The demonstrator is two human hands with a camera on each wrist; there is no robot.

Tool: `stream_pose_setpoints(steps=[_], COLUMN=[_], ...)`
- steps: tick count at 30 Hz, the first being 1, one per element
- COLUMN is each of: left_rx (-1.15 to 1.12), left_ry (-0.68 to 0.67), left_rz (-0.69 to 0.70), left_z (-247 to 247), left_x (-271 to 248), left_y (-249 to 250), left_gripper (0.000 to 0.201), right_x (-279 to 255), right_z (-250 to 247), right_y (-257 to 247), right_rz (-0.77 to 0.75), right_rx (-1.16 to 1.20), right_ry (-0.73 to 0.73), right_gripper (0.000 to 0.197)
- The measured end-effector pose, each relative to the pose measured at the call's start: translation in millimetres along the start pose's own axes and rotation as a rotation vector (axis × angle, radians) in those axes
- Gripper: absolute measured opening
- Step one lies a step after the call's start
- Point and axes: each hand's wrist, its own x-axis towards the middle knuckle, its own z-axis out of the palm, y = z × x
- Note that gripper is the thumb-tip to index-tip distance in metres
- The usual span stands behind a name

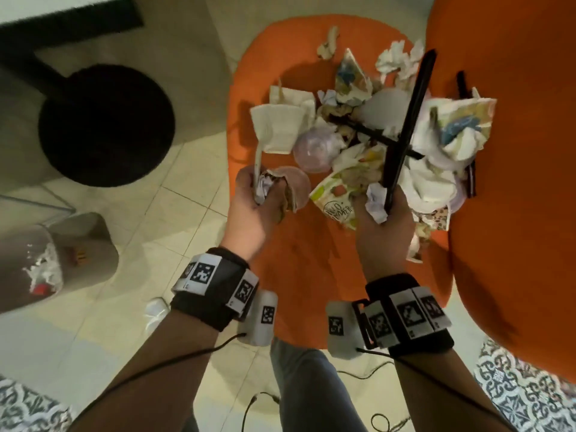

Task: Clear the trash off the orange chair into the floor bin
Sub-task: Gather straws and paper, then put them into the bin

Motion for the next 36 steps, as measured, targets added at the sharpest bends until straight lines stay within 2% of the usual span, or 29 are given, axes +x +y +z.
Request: stream_pose_setpoints(steps=[2, 5, 7, 10, 12, 15, 16, 18, 21, 23, 26, 30, 33, 36], left_rx=[-0.041, -0.085, -0.123, -0.174, -0.194, -0.268, -0.268, -0.216, -0.121, -0.047, 0.049, 0.197, 0.236, 0.25], left_ry=[0.061, 0.15, 0.227, 0.355, 0.455, 0.628, 0.67, 0.738, 0.685, 0.613, 0.5, 0.462, 0.416, 0.34], left_rz=[-0.023, -0.069, -0.092, -0.135, -0.194, -0.293, -0.329, -0.424, -0.605, -0.667, -0.671, -0.643, -0.64, -0.707], left_z=[-37, -105, -161, -249, -309, -398, -412, -463, -522, -551, -582, -604, -608, -608], left_x=[-6, -18, -33, -59, -77, -100, -102, -107, -102, -97, -84, -63, -51, -46], left_y=[-4, -16, -27, -46, -62, -98, -109, -142, -187, -213, -240, -255, -268, -280], left_gripper=[0.014, 0.013, 0.011, 0.013, 0.011, 0.009, 0.011, 0.012, 0.02, 0.03, 0.038, 0.037, 0.039, 0.049], right_x=[-10, -39, -70, -128, -170, -240, -251, -287, -319, -330, -338, -343, -344, -344], right_z=[34, 100, 149, 221, 271, 352, 367, 421, 487, 522, 565, 608, 627, 635], right_y=[-15, -42, -56, -63, -65, -77, -78, -80, -75, -67, -54, -45, -38, -29], right_rz=[-0.012, -0.048, -0.086, -0.138, -0.121, -0.033, 0.023, 0.088, 0.138, 0.151, 0.064, -0.087, -0.098, -0.066], right_rx=[0.003, -0.102, -0.175, -0.202, -0.229, -0.223, -0.221, -0.275, -0.449, -0.597, -0.856, -1.046, -1.135, -1.217], right_ry=[-0.155, -0.473, -0.608, -0.736, -0.796, -0.914, -0.936, -1.009, -1.101, -1.156, -1.186, -1.219, -1.207, -1.186], right_gripper=[0.021, 0.023, 0.025, 0.034, 0.035, 0.023, 0.017, 0.02, 0.028, 0.027, 0.033, 0.034, 0.035, 0.036])
